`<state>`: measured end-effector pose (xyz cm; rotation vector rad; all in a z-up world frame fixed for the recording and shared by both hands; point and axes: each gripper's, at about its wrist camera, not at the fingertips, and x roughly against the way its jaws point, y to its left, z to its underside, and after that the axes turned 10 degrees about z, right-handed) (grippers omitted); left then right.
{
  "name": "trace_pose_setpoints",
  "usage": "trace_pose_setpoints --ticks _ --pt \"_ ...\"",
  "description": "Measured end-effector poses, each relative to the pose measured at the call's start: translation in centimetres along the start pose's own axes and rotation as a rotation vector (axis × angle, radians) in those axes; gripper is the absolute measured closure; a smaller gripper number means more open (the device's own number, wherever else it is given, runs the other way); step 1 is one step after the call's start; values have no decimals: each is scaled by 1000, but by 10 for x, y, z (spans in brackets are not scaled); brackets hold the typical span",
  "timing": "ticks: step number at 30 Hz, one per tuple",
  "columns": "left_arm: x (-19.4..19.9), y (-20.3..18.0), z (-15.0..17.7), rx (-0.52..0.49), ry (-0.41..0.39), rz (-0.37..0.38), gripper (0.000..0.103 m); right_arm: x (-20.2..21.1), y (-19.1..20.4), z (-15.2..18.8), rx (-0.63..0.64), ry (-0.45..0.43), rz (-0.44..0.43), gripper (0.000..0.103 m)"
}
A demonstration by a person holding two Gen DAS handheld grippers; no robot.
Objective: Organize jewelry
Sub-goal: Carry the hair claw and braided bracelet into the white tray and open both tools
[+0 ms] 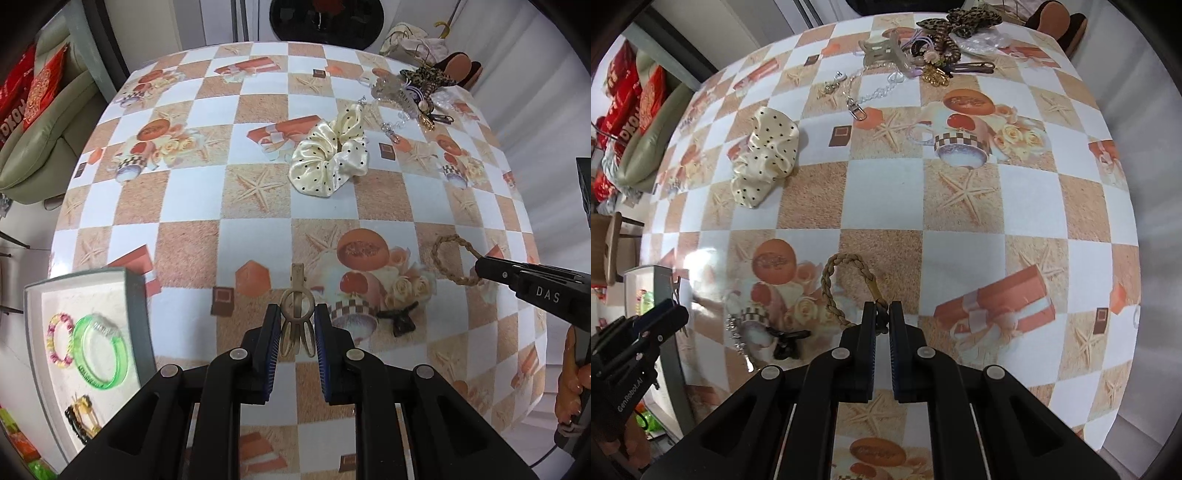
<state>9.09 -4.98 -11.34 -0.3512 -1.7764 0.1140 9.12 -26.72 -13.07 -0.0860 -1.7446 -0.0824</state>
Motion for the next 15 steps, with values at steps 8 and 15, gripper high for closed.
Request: trace_pose_setpoints --ticks 8,15 --pt "36 18 21 41 -35 7 79 21 -14 12 -22 -7 -47 96" --pt "63 43 45 88 -58 -2 79 49 13 18 10 -24 -89 96"
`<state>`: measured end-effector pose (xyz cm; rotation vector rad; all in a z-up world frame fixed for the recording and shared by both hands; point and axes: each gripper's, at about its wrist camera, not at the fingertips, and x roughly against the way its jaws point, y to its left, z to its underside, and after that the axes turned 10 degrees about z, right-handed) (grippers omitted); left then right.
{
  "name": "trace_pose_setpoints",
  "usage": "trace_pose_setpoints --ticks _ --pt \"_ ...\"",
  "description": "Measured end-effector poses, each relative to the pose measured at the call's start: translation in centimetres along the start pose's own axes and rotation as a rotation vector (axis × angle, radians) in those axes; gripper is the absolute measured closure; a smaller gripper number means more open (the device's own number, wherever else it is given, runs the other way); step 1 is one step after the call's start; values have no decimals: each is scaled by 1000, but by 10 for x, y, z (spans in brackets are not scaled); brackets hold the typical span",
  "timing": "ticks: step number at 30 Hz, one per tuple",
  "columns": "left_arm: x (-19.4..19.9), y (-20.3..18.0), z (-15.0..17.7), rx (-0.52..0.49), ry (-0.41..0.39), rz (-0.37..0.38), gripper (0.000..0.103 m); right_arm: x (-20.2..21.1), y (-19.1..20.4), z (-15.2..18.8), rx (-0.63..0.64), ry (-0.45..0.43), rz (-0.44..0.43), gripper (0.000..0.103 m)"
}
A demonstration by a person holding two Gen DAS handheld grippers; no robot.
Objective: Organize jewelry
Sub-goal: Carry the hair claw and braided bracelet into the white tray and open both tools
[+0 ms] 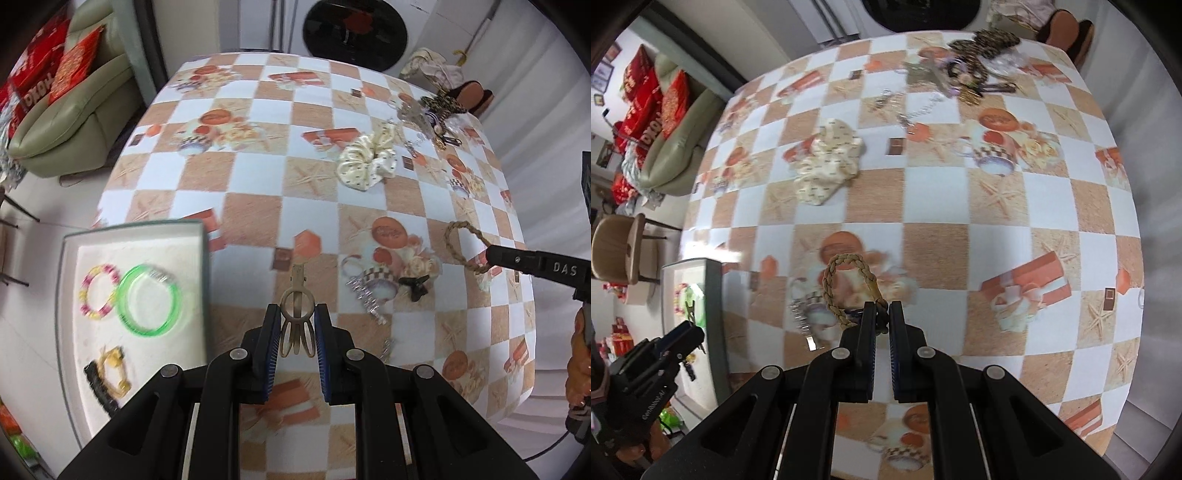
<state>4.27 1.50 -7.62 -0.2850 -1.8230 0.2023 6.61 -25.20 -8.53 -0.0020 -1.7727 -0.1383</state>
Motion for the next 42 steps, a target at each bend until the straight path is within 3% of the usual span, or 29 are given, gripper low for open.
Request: trace_pose_setpoints --ticks 9,22,32,42 --pt "35 51 34 99 -32 -21 79 21 64 7 95 -13 -62 96" --pt "68 141 97 271 -41 -91 79 12 196 40 333 47 -137 96" --pt "59 190 134 363 2 -135 79 -21 274 76 511 128 -137 96" --pt "31 203 146 363 68 -175 79 -62 304 95 598 199 -76 96"
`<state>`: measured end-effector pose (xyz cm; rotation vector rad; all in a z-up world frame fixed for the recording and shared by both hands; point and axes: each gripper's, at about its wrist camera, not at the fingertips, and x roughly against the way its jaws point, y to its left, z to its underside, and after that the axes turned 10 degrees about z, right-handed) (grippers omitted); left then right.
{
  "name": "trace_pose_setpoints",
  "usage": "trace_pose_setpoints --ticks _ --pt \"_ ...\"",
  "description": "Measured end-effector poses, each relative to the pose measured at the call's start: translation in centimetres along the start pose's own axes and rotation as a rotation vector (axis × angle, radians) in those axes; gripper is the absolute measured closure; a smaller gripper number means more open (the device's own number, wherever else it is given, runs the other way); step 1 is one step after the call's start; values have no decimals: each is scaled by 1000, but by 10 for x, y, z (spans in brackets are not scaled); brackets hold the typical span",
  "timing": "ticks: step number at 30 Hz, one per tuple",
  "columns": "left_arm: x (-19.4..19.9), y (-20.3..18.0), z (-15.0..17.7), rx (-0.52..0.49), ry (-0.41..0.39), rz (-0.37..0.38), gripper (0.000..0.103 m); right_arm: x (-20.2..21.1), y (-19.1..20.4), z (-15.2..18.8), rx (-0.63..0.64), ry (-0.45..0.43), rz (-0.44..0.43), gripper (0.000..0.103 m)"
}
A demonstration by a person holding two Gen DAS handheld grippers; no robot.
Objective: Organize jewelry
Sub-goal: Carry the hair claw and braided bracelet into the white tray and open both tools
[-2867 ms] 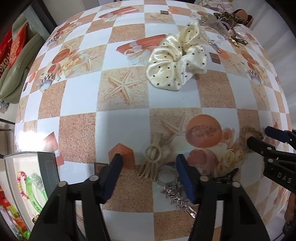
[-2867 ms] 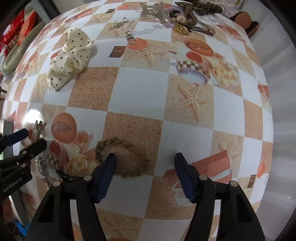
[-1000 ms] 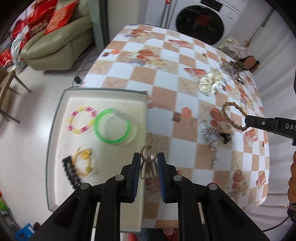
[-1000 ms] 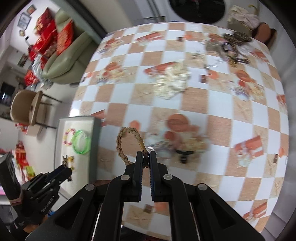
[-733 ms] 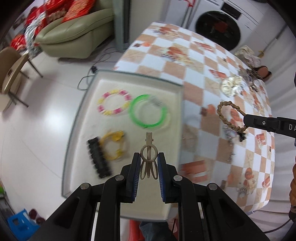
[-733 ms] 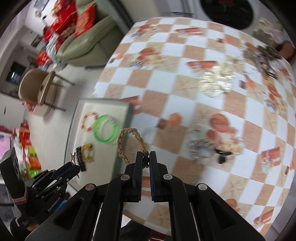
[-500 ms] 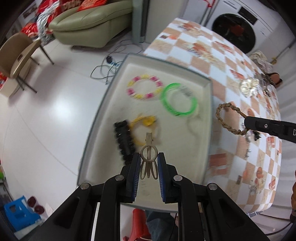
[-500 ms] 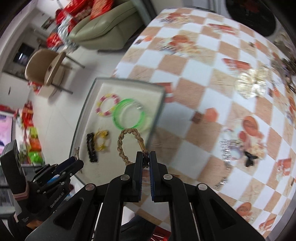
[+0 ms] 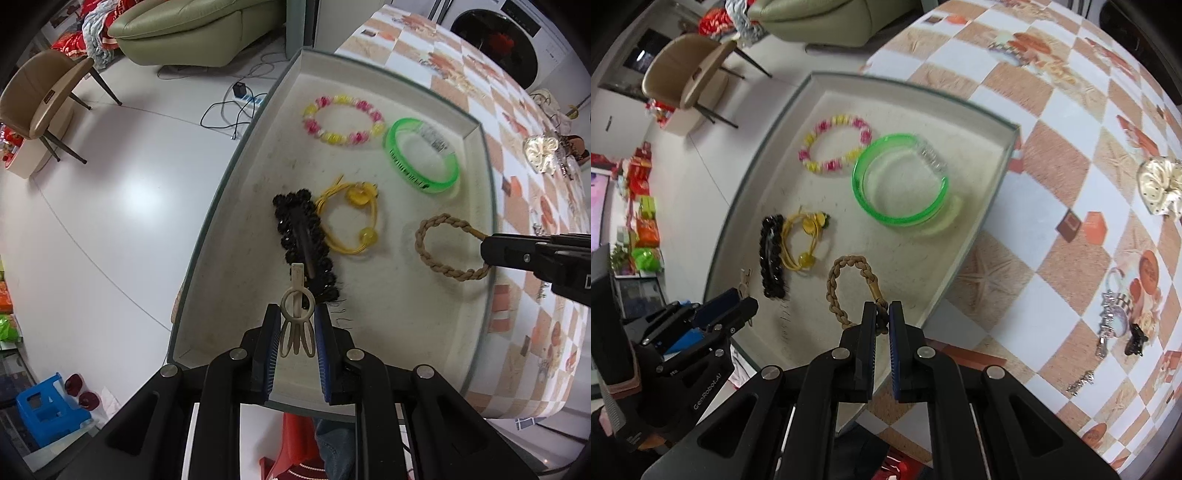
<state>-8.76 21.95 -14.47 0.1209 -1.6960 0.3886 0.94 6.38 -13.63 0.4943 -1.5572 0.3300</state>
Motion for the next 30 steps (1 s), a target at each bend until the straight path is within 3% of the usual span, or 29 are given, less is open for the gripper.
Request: trace_pose_setpoints --ticks 20,21,24,29,30 --pt "-20 -19 2 -63 37 -99 79 -41 8 -12 22 80 41 94" --pt "-20 -19 2 -63 37 -97 79 -41 7 -13 21 82 41 90" --pt "-21 -22 1 -64 43 -85 79 -40 8 -17 21 66 25 60" --pt "-18 -25 -4 -70 44 -80 79 -24 15 -25 17 20 15 55" --pt "-16 -22 -6 -72 43 -78 71 -18 14 -27 9 3 12 55"
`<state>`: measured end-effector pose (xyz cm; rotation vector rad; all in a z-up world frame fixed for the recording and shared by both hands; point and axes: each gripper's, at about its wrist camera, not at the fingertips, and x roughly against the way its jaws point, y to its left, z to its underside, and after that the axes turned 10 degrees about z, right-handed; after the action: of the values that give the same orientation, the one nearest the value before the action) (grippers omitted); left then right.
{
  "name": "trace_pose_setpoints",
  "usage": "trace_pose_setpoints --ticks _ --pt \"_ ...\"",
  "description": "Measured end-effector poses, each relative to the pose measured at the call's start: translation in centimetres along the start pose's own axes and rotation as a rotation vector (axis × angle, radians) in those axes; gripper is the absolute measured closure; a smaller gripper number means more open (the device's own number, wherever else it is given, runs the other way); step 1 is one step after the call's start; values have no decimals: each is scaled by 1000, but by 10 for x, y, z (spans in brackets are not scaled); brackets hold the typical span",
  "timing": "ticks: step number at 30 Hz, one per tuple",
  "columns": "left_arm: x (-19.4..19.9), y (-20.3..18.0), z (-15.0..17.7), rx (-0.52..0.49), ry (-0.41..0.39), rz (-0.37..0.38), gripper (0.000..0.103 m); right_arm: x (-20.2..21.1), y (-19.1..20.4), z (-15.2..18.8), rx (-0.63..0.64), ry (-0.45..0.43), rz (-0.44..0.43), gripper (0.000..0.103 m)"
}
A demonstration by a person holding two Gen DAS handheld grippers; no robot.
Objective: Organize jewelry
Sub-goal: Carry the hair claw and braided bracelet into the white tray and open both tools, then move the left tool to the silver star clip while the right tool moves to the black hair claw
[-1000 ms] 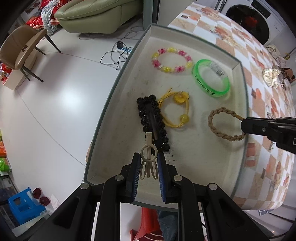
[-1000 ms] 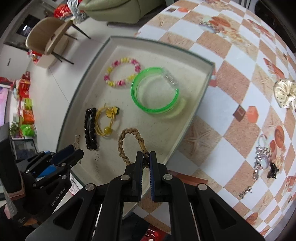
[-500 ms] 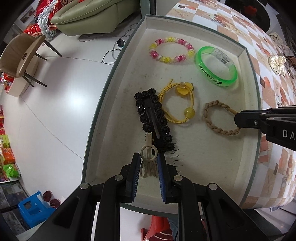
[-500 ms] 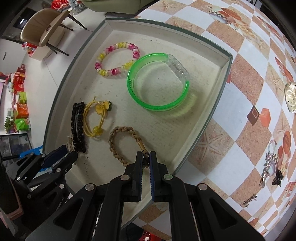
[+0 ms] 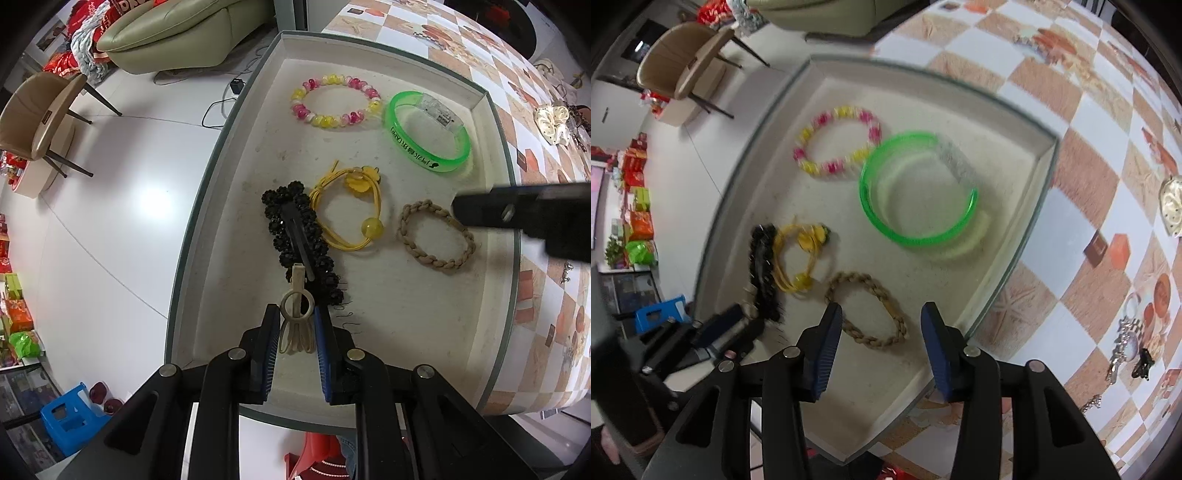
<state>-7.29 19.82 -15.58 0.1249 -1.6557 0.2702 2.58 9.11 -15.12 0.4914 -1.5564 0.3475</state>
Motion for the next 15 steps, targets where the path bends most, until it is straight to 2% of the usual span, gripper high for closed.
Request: trace_pose_setpoints --ticks 1,2,3,4,11,13,14,15 --pt "1 0 -1 -1 -2 2 55 6 -1 0 -7 -15 -3 55" --pt "4 0 -2 1 -9 -4 10 14 -4 -2 -16 -36 -6 55" --pt "7 -1 -2 1 -31 -19 0 20 -7 -3 -26 -51 -8 54" --pt "12 -3 -3 -9 -59 -32 0 26 -12 -3 -36 -65 -9 52" --pt "19 -16 -12 -37 -55 -16 0 47 -48 12 -125 -99 2 44" --pt "21 -20 -14 -44 -59 -15 0 49 -59 20 -161 -96 5 34" --pt "22 -23 -17 -49 -62 -14 0 50 -67 22 -181 -93 5 32" --pt "24 -24 -18 -53 -63 -12 0 48 -74 29 -201 -89 8 24"
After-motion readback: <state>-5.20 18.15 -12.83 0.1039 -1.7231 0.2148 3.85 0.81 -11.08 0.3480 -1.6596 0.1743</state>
